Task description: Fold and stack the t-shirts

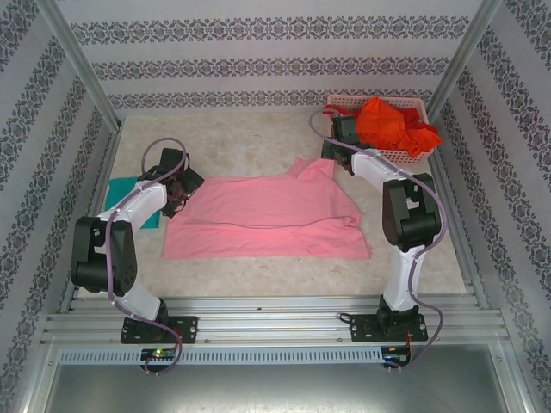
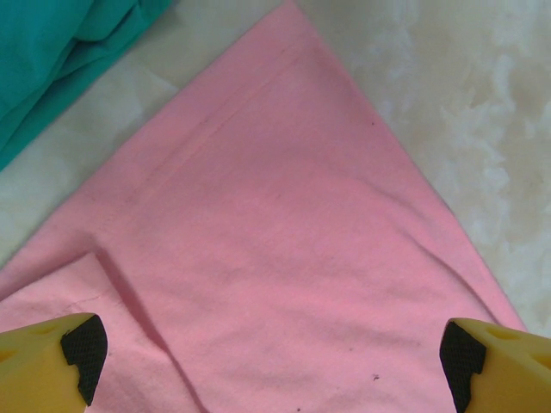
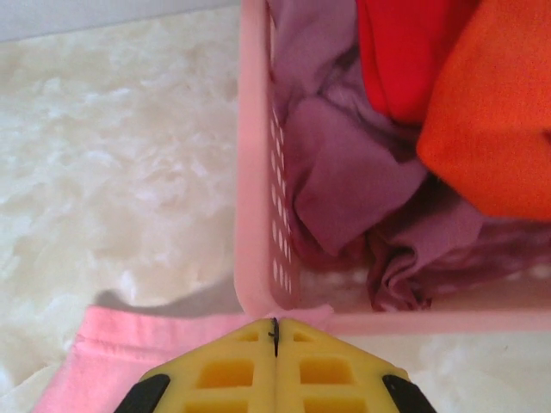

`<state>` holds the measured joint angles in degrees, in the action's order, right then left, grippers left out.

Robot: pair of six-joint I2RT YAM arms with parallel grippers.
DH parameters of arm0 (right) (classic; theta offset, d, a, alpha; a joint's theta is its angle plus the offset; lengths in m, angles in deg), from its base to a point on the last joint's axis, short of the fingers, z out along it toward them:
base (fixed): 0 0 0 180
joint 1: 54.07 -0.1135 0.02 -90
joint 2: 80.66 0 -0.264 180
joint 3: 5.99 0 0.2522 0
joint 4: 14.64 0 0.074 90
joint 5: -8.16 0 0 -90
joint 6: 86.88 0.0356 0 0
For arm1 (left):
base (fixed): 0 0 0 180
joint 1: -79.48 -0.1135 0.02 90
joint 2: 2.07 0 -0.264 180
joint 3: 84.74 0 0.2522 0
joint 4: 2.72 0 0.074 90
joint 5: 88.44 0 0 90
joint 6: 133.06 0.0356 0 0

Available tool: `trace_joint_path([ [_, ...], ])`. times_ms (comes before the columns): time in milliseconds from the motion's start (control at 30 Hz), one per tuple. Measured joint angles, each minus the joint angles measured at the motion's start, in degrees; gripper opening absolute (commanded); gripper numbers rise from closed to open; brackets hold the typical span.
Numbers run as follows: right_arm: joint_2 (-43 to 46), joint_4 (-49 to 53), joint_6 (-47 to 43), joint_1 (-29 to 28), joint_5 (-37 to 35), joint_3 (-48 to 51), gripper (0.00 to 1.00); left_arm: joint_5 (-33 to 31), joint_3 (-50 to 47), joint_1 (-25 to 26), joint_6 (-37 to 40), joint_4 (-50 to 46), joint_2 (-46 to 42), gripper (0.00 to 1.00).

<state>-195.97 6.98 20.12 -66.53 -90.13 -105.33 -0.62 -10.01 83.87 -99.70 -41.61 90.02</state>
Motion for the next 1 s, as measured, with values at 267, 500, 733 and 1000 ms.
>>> trace_joint_path([
  [267,-0.48,-0.07,-6.86,-0.04,0.20,-6.03,0.21,0.02,1.16,0.00,0.59,-0.07,0.44,1.00],
  [500,-0.70,-0.04,-12.11,-0.07,0.83,-8.59,0.52,-0.04,2.47,0.00,0.79,-0.22,1.27,1.00],
  [733,5.75,-1.86,-9.16,-0.55,2.75,0.37,0.52,-2.97,10.27,0.00,-0.50,-2.43,8.57,0.84],
  [1000,14.27,-5.03,-3.15,-1.27,6.29,13.14,0.52,-9.94,23.30,-0.57,-3.69,-8.37,21.03,0.58],
])
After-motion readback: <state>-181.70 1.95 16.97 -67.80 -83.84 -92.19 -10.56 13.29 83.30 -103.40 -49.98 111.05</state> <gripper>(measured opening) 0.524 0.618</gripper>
